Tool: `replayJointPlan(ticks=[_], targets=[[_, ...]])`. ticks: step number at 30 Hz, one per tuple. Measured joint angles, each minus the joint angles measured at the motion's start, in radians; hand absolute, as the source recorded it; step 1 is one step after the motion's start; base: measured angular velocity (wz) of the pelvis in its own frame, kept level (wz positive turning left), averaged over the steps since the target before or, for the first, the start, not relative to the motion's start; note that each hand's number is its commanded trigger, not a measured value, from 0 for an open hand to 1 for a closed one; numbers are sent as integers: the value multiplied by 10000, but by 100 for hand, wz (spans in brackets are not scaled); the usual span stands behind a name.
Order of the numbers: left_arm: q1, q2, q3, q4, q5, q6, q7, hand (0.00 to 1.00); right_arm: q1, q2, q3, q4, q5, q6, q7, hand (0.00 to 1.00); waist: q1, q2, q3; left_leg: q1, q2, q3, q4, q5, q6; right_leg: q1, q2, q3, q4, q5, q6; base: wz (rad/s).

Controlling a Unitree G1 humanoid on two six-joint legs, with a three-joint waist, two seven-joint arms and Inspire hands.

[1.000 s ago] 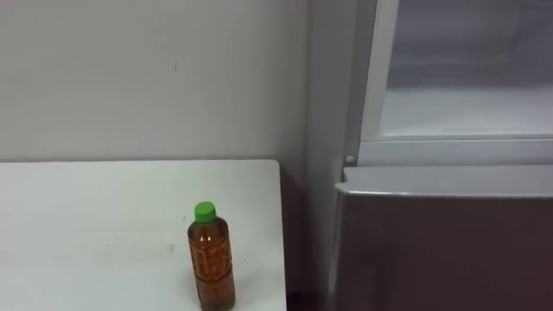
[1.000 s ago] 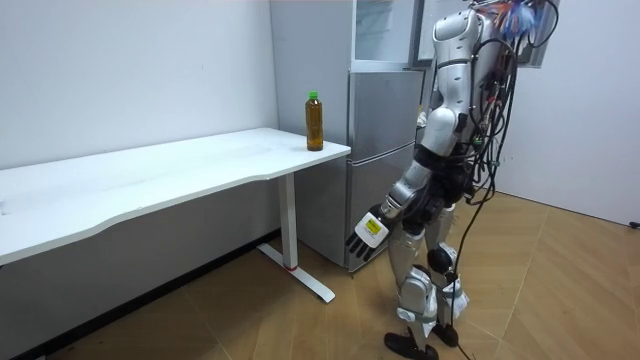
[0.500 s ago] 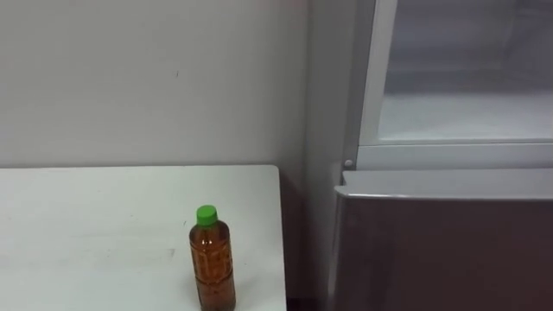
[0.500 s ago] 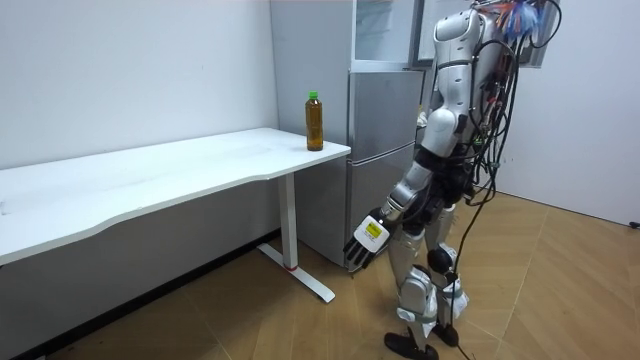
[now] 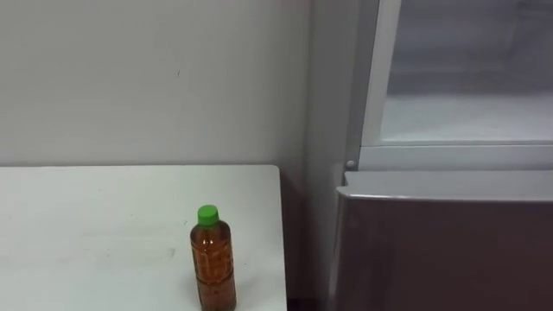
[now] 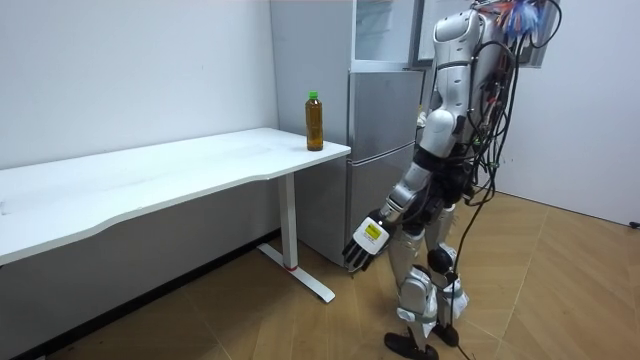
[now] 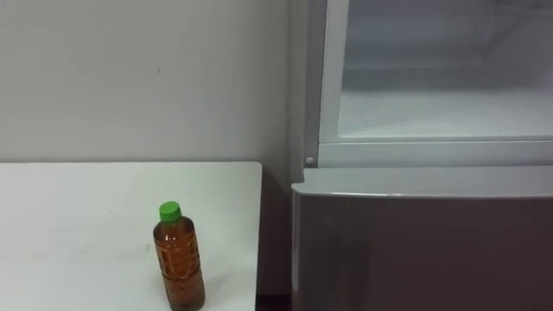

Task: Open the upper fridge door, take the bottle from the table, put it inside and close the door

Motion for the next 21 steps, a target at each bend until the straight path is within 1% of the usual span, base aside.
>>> replayJointPlan(ticks=[3, 4, 6, 7, 8, 10, 11, 14, 17, 20, 21], targets=[[-28, 1, 111, 16, 298, -8, 0, 0, 57, -15, -2, -424, -500, 20, 8, 0, 6, -16, 13, -14, 1, 0, -8, 0, 0, 10, -5, -6, 13, 0, 0, 0], [-65, 3, 134, 16, 466, -8, 8, 0, 80, -36, 3, -851, -1021, 75, 9, 0, 7, -16, 12, -64, 2, 0, 5, 1, 1, -40, -12, -5, 25, -3, -4, 0], [-111, 13, 140, -9, 687, -9, 15, 0, 190, -60, 14, -1980, -1510, 280, 54, 0, 16, -73, -24, -72, 2, 0, 9, 5, 8, -90, -14, 5, 34, -3, -5, 0], [-128, 19, 147, -21, 798, -14, 15, 0, 371, -75, 19, -3039, -1694, 319, 137, 0, 16, -27, 3, -62, 1, 0, 12, 5, 8, -74, -11, 11, 23, -2, -5, 0], [-134, 27, 148, -24, 836, -16, 15, 0, 413, -67, 49, -3813, -1728, 230, 281, 0, 16, -42, 6, -37, -1, 0, 10, 5, 8, -50, -5, 10, 10, -2, -4, 0], [-139, 39, 173, -29, 863, -35, 15, 0, 367, -53, 110, -4319, -1711, -12, 495, 0, 14, -95, 2, -25, -5, -15, 40, 5, 8, -23, 27, 14, -10, -1, -5, 3], [-135, 39, 208, -31, 873, -63, 15, 0, 261, -53, 100, -4598, -1714, -45, 635, 0, 30, -125, 6, -38, -19, -67, 62, 5, 8, -15, 49, 0, -10, -1, -5, 8], [-147, 41, 328, -8, 872, -87, -4, 0, 271, -46, 130, -5003, -1701, -40, 833, 0, 78, -153, 9, -66, -31, -88, 59, 2, 11, -8, 53, 6, 1, 0, -3, 4], [-146, 42, 455, -48, 881, -86, -125, 0, 360, -56, 173, -5721, -1698, 0, 1160, 0, 142, -126, -8, -132, -31, -89, 48, -5, 17, -75, 56, 31, -3, 0, -2, -1], [-213, 58, 451, -5, 873, -76, -125, 0, 535, -66, 226, -7241, -1629, 8, 1364, 0, 265, -128, 6, -107, -31, -98, 11, -4, 16, -77, 83, 132, 14, 5, -9, -4], [-222, 55, 448, 0, 873, -76, -125, 0, 517, -64, 228, -7445, -1610, 7, 1426, 0, 274, -122, 6, -93, -30, -116, 12, -4, 16, -62, 86, 139, 23, 8, -12, 0]])
